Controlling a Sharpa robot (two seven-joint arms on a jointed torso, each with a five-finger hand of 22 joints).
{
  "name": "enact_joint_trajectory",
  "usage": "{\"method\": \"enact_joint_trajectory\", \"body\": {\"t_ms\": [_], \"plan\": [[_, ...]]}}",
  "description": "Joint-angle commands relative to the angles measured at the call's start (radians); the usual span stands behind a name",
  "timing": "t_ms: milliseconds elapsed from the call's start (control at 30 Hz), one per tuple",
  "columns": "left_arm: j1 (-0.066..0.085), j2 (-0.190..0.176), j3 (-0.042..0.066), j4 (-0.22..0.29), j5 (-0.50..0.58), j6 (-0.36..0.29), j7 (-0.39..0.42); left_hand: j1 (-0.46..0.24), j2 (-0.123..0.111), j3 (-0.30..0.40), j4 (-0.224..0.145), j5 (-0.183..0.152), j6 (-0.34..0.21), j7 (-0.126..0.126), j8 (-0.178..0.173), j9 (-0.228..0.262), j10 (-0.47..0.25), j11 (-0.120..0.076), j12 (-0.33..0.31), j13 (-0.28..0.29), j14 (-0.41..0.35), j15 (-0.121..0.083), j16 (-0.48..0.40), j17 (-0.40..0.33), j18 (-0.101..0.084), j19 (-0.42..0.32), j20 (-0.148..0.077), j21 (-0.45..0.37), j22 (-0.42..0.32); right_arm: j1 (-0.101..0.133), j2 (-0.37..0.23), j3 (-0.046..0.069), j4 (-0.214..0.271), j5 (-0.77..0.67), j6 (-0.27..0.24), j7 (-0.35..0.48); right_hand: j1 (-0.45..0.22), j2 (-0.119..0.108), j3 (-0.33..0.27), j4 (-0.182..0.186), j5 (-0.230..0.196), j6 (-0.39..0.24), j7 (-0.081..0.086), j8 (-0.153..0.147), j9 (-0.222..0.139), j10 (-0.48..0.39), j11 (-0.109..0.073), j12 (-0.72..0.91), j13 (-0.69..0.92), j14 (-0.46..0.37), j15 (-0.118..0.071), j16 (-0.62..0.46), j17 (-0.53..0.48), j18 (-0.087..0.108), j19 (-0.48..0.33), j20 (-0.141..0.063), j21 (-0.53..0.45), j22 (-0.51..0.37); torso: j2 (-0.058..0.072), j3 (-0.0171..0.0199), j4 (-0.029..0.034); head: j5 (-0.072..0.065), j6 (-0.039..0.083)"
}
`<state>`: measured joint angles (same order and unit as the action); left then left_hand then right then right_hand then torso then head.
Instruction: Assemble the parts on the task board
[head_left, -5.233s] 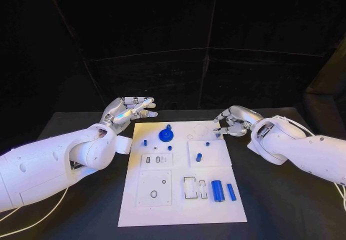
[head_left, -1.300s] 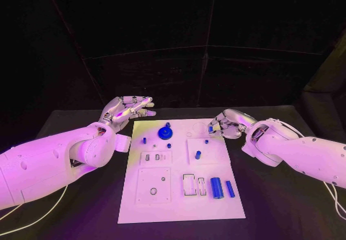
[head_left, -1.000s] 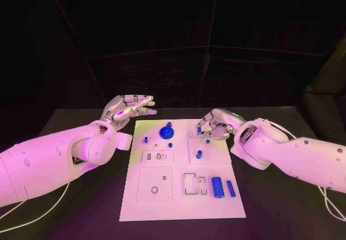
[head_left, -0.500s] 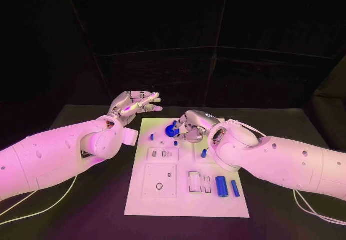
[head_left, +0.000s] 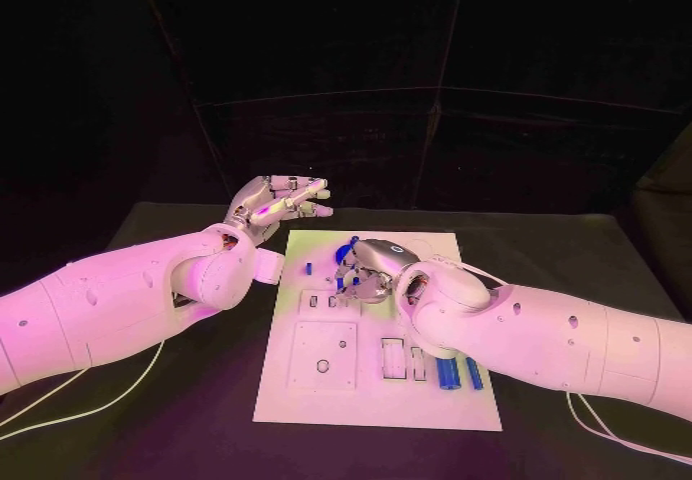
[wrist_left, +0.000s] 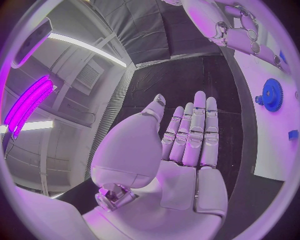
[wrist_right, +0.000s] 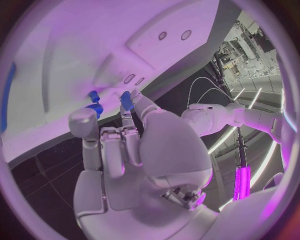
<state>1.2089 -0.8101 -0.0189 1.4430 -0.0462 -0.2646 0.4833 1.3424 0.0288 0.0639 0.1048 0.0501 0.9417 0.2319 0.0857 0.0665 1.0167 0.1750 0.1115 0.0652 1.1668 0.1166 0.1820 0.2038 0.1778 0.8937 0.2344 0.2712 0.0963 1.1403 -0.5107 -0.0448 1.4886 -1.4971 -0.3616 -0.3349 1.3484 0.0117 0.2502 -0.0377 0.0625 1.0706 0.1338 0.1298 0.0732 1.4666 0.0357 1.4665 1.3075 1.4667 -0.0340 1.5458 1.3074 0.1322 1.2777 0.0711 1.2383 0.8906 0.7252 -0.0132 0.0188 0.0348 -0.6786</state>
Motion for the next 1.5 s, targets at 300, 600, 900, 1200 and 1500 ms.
{"method": "enact_joint_trajectory", "body": {"t_ms": [300,600,900,1200,1500], "plan": [[0.002,0.004,0.001,-0.002,-0.003,0.007,0.002,-0.003,0.009,0.000,-0.006,0.003,0.007,-0.002,-0.003,0.001,0.007,-0.002,-0.001,0.001,-0.008,0.001,-0.003,0.001,0.007,0.004,0.000,-0.005,-0.001,-0.019,0.015,-0.002,-0.014,-0.045,0.045,-0.003,-0.007,-0.005,0.004,0.001,0.004,0.028,-0.021,0.006,0.006,0.029,-0.006,-0.005,0.151,0.086,-0.007,-0.004,0.180,-0.008,-0.005,-0.004,-0.004,-0.002,0.000,0.0005,-0.0003,0.004,-0.010],[0.002,0.005,0.001,-0.004,-0.003,0.008,0.002,-0.003,0.009,0.000,-0.006,0.003,0.007,-0.002,-0.003,0.001,0.007,-0.002,-0.001,0.001,-0.008,0.001,-0.003,0.001,0.007,0.004,0.000,-0.005,-0.001,-0.025,0.017,-0.002,-0.019,-0.049,0.056,0.000,-0.012,-0.010,0.007,0.001,0.006,0.024,-0.019,0.001,0.005,0.028,-0.005,-0.007,0.150,0.086,-0.006,-0.004,0.179,-0.008,-0.005,-0.004,-0.005,-0.004,0.000,0.0001,0.0000,0.004,-0.015],[0.002,0.005,0.001,-0.005,-0.003,0.009,0.001,-0.003,0.009,0.000,-0.006,0.003,0.007,-0.002,-0.003,0.001,0.007,-0.002,-0.001,0.001,-0.008,0.001,-0.003,0.001,0.007,0.004,0.000,-0.005,-0.001,-0.028,0.006,-0.002,-0.018,-0.060,0.075,-0.007,-0.016,-0.013,0.008,0.000,0.007,0.022,-0.018,-0.001,0.004,0.027,-0.004,-0.009,0.148,0.086,-0.005,-0.004,0.178,-0.007,-0.007,-0.003,-0.007,-0.007,0.000,-0.0001,0.0002,0.004,-0.020],[0.001,0.005,0.001,-0.008,-0.003,0.010,0.000,-0.003,0.009,0.000,-0.006,0.003,0.007,-0.002,-0.003,0.001,0.007,-0.002,-0.001,0.001,-0.008,0.001,-0.003,0.001,0.007,0.004,0.000,-0.005,-0.001,-0.028,0.002,-0.002,-0.017,-0.065,0.104,-0.011,-0.021,-0.022,0.008,-0.001,0.006,0.021,-0.017,-0.004,0.003,0.025,-0.003,-0.011,0.146,0.086,-0.004,-0.005,0.177,-0.007,-0.008,-0.003,-0.009,-0.009,0.000,0.0010,-0.0007,0.005,-0.021],[0.001,0.006,0.001,-0.009,-0.003,0.010,0.000,-0.004,0.010,0.000,-0.007,0.003,0.011,-0.002,-0.002,0.001,0.012,-0.003,-0.001,0.001,-0.007,0.001,-0.005,0.003,0.007,0.003,-0.001,-0.006,-0.002,-0.028,0.003,-0.002,-0.018,-0.071,0.121,-0.013,-0.032,-0.034,0.009,0.000,0.007,0.014,-0.013,-0.011,0.001,0.019,0.001,-0.020,0.138,0.085,-0.002,-0.006,0.174,-0.006,-0.011,-0.001,-0.013,-0.015,0.000,0.0000,-0.0006,0.003,-0.023]]}}
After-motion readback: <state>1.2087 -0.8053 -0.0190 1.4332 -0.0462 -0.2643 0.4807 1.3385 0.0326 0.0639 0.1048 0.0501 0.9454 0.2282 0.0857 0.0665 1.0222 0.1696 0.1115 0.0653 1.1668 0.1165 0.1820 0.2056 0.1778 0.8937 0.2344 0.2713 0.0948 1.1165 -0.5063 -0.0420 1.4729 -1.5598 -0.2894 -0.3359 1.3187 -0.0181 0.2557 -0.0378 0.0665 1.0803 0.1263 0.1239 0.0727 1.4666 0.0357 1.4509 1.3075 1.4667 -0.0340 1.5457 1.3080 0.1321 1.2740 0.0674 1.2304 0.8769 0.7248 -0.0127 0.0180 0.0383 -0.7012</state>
